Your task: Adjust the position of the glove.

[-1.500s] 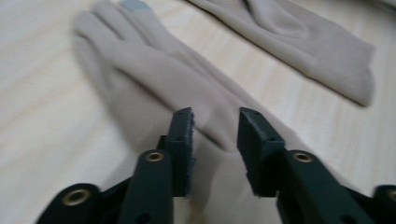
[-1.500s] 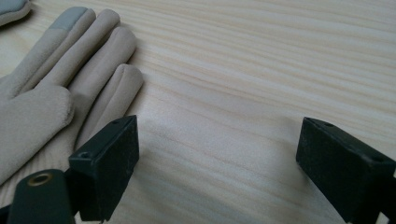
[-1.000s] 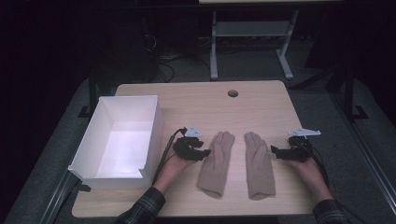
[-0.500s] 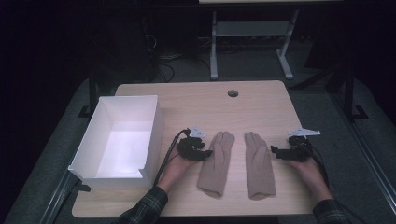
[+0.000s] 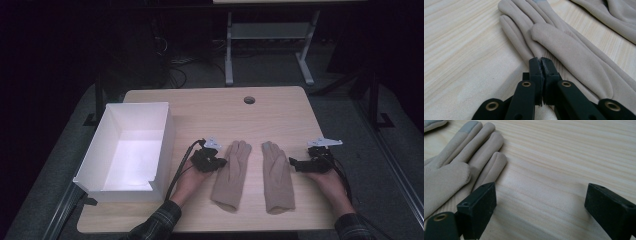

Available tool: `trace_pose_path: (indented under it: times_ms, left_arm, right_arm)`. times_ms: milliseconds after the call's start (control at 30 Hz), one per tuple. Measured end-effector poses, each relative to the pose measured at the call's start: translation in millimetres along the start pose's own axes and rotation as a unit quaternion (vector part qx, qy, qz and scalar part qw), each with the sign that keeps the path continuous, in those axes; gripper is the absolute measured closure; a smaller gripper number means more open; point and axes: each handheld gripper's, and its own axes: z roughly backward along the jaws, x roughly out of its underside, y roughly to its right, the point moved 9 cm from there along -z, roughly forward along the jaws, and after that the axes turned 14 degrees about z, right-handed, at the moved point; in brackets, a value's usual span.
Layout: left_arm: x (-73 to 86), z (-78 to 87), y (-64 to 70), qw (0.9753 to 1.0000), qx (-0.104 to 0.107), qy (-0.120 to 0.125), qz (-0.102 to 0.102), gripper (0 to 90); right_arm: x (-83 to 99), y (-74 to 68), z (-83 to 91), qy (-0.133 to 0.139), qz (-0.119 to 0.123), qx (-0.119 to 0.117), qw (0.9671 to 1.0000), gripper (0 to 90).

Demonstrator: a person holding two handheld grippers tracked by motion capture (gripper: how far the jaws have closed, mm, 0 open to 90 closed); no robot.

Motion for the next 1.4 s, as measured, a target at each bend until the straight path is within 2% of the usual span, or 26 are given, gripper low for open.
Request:
trace_pose_path:
  times_ms: [33, 100, 233, 300, 367, 400, 433, 500, 533, 733, 933, 1033, 1100, 1133, 1233, 1400]
  left_arm:
    - [-0.3, 0.6, 0.0, 1.0000, 0.001, 0.001, 0.002, 88.1]
    - [-2.0, 2.4, 0.0, 0.9996, 0.015, 0.009, 0.024, 88.3]
    - [-3.9, 7.8, -0.9, 0.9991, 0.026, 0.013, 0.032, 88.3]
    - [-5.2, 9.6, -0.1, 0.9987, 0.031, 0.019, 0.035, 88.3]
    - [-5.5, 10.7, 0.4, 0.9984, 0.035, 0.020, 0.039, 88.3]
    - [-5.7, 11.6, 0.1, 0.9983, 0.037, 0.021, 0.039, 88.3]
    - [-6.3, 11.8, -0.2, 0.9983, 0.036, 0.024, 0.040, 88.3]
    - [-6.9, 12.7, -0.6, 0.9981, 0.036, 0.027, 0.041, 88.3]
    - [-6.8, 13.4, -1.2, 0.9981, 0.037, 0.027, 0.042, 88.2]
    - [-8.0, 14.3, -3.6, 0.9971, 0.044, 0.032, 0.053, 88.3]
    - [-9.1, 16.8, -0.1, 0.9952, 0.058, 0.040, 0.068, 88.3]
    - [-9.3, 17.8, 2.7, 0.9942, 0.070, 0.041, 0.072, 88.3]
    - [-9.3, 18.8, 5.0, 0.9936, 0.074, 0.042, 0.075, 88.3]
    - [-9.6, 19.2, 6.2, 0.9932, 0.078, 0.043, 0.075, 88.3]
    - [-10.5, 20.5, 9.2, 0.9926, 0.085, 0.045, 0.074, 88.3]
    - [-11.6, 23.8, 16.1, 0.9909, 0.100, 0.047, 0.077, 88.3]
  right_arm:
    - [-0.3, -0.8, 1.0, -0.001, 0.001, -0.002, 1.0000, 15.5]
    - [-2.2, -2.5, 6.2, 0.001, 0.012, -0.006, 0.9999, 28.4]
    - [-9.4, -11.2, 20.4, 0.023, 0.026, -0.035, 0.9988, 56.8]
    - [-10.5, -22.5, 28.3, 0.030, 0.036, -0.074, 0.9961, 76.4]
    - [-6.6, -33.7, 32.9, 0.021, 0.057, -0.104, 0.9927, 88.3]
    - [-5.0, -37.1, 33.5, 0.018, 0.062, -0.111, 0.9917, 89.9]
    - [-2.2, -43.4, 33.9, 0.011, 0.070, -0.130, 0.9890, 90.0]
    - [1.2, -49.6, 33.1, -0.002, 0.084, -0.144, 0.9860, 90.0]
    - [1.4, -53.4, 32.5, -0.006, 0.078, -0.152, 0.9852, 90.0]
    - [-4.0, -64.4, 27.5, 0.000, 0.088, -0.179, 0.9799, 90.0]
    - [-10.3, -77.8, 24.1, 0.002, 0.099, -0.194, 0.9759, 90.0]
    - [-12.5, -83.2, 23.4, 0.004, 0.105, -0.197, 0.9748, 90.0]
    - [-12.8, -85.5, 25.6, 0.002, 0.100, -0.200, 0.9746, 90.0]
    - [-12.3, -85.7, 26.0, 0.005, 0.104, -0.204, 0.9735, 90.0]
    - [-11.9, -88.8, 27.6, 0.004, 0.096, -0.211, 0.9727, 90.0]
    - [-16.1, -98.9, 24.5, 0.009, 0.109, -0.223, 0.9687, 90.0]
